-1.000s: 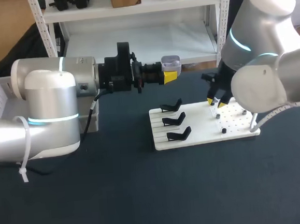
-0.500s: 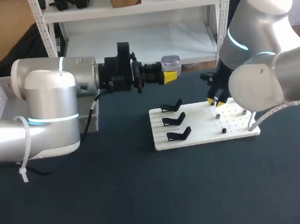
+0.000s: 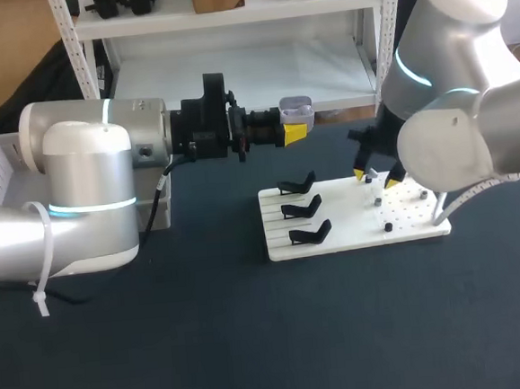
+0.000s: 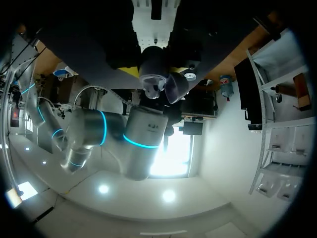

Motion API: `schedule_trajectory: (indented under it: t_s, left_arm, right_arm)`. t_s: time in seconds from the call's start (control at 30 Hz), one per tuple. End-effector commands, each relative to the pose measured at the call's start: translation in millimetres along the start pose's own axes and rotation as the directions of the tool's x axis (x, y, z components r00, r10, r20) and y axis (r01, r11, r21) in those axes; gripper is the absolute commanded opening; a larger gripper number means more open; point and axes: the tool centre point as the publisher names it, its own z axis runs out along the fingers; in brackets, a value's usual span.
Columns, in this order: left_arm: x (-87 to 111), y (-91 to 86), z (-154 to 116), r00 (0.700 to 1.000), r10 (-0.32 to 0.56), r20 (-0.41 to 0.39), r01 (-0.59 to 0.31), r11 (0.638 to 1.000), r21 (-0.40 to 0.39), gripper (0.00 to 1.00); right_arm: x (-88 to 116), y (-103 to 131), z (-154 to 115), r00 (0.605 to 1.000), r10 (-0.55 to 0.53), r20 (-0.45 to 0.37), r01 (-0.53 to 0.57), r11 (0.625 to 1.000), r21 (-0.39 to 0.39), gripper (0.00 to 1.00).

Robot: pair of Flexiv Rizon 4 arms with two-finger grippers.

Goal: Pick up each earbud case from the left stands, insert the matching earbuds, close the lid, and place the case in the box.

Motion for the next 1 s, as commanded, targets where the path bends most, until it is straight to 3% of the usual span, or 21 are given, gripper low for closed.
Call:
schedule_trajectory:
  t_s: [0.03,0.2,0.67,1.0]
  left_arm:
    - [0.5,-0.2,-0.2,1.000,0.001,0.002,-0.001,1.000,-0.001,0.00]
    - [0.5,-0.2,-0.2,1.000,0.001,0.002,-0.001,1.000,-0.001,0.00]
    - [0.5,-0.2,-0.2,1.000,0.001,0.002,-0.001,1.000,-0.001,0.00]
    - [0.5,-0.2,-0.2,1.000,0.001,0.002,-0.001,1.000,-0.001,0.00]
  right_arm:
    - [-2.4,0.3,0.1,0.999,-0.036,-0.013,0.036,0.999,-0.006,0.55]
    - [-1.8,1.6,-0.6,0.994,-0.105,-0.020,0.105,0.994,-0.019,0.49]
    - [-1.3,3.8,0.3,0.992,-0.126,-0.024,0.125,0.992,-0.027,0.35]
    - [-1.1,3.5,-0.1,0.993,-0.117,-0.024,0.117,0.993,-0.017,0.34]
